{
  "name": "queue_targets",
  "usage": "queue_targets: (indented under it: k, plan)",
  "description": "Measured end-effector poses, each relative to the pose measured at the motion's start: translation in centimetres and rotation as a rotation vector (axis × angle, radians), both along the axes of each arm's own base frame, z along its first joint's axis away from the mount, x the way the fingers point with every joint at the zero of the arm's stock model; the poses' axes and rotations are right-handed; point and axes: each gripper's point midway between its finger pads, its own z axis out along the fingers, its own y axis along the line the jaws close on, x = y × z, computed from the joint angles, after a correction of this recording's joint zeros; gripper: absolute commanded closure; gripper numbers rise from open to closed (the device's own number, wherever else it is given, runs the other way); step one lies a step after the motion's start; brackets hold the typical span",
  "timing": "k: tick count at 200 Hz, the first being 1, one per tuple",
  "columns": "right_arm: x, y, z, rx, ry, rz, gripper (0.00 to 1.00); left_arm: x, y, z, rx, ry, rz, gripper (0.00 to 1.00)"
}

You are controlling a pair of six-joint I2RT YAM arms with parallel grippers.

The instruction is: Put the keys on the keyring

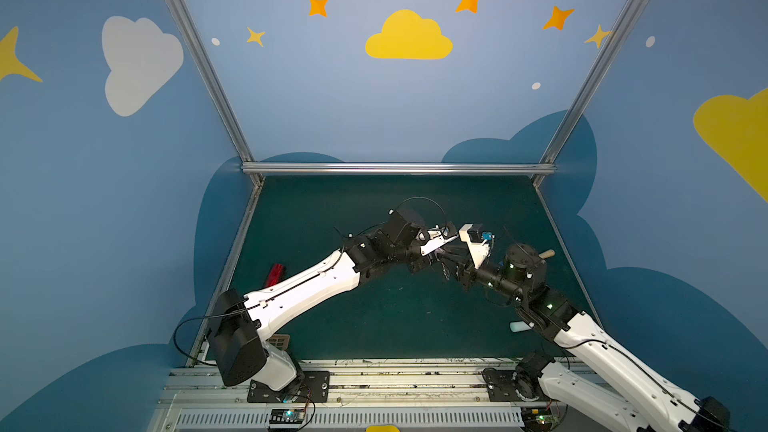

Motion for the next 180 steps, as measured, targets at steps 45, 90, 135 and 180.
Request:
queue_targets:
  k: [45,90,135,180]
  plan:
    - [0.0,-1.0,-0.4,-0.029,-0.051,-0.035,0.66,-0.1,-0.1,0.0,-0.001,0.001,-0.004,0.96]
    - [0.2,-0.7,-1.4,-0.058,-0.041,-0.022,0.71,-0.3,-0.2,0.0,-0.004,0.005,-0.014,0.96]
    - [0.5,-0.8,-1.5,-0.066,-0.043,-0.037,0.72,-0.6,-0.4,0.0,-0.004,0.006,-0.028,0.96]
    - [0.8,-0.6,-1.8,-0.066,-0.034,-0.038,0.78,-0.6,-0.2,-0.2,0.005,0.011,-0.028,0.96]
